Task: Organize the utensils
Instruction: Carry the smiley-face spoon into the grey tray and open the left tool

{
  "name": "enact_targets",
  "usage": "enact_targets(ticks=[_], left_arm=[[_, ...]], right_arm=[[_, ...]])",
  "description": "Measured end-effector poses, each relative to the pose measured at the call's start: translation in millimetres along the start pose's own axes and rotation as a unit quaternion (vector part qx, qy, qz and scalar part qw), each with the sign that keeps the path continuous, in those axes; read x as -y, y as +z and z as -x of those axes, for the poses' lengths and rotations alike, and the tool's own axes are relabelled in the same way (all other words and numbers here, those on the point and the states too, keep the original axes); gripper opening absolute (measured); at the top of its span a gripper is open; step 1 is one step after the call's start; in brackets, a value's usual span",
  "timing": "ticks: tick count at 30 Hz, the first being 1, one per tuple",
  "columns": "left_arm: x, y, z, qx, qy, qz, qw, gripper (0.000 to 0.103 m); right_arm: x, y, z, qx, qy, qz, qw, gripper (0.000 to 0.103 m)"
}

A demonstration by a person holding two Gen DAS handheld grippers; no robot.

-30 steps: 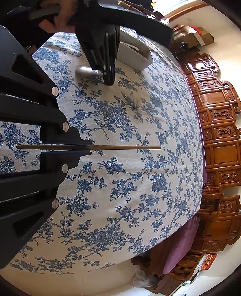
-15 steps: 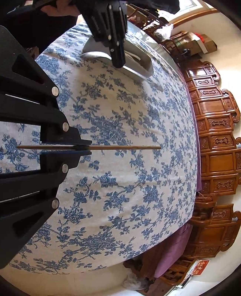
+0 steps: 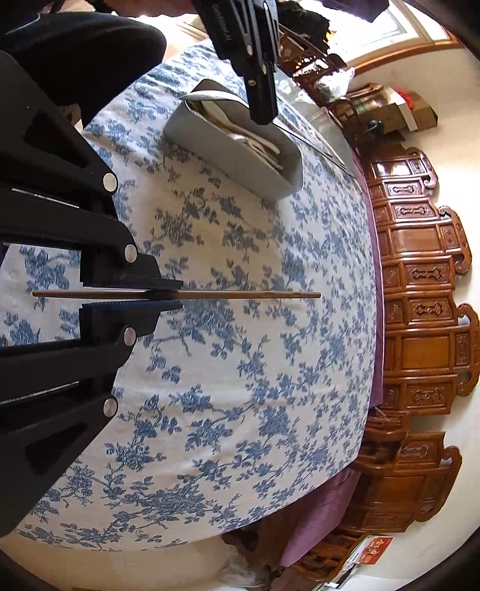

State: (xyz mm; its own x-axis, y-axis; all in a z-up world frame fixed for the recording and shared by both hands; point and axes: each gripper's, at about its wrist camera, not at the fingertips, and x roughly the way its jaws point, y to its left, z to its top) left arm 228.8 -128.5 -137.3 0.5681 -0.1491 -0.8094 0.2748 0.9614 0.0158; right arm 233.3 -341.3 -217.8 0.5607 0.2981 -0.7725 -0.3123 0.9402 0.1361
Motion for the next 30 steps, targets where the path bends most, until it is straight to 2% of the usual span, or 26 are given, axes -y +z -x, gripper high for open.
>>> enact_targets(ticks=[12, 18, 30], left_arm=[[-32.7, -4.7, 13.6, 0.009, -0.002, 0.018, 0.9998, 0.005], [-54.5, -8.2, 14.3, 0.013, 0.0, 0.021, 0.9997, 0.005], [-113.0, -27.2, -26.5, -0.023, 0.026, 0.061, 0.9975, 0.005]], right_arm=[[-27.6, 5.6, 18.3, 0.025, 0.022, 0.017, 0.999, 0.006], [-29.5, 5.1, 17.5, 0.024, 0.026, 0.017, 0.999, 0.006], [-20.1, 1.5, 7.6, 0.013, 0.02, 0.004, 1.0, 0.006]])
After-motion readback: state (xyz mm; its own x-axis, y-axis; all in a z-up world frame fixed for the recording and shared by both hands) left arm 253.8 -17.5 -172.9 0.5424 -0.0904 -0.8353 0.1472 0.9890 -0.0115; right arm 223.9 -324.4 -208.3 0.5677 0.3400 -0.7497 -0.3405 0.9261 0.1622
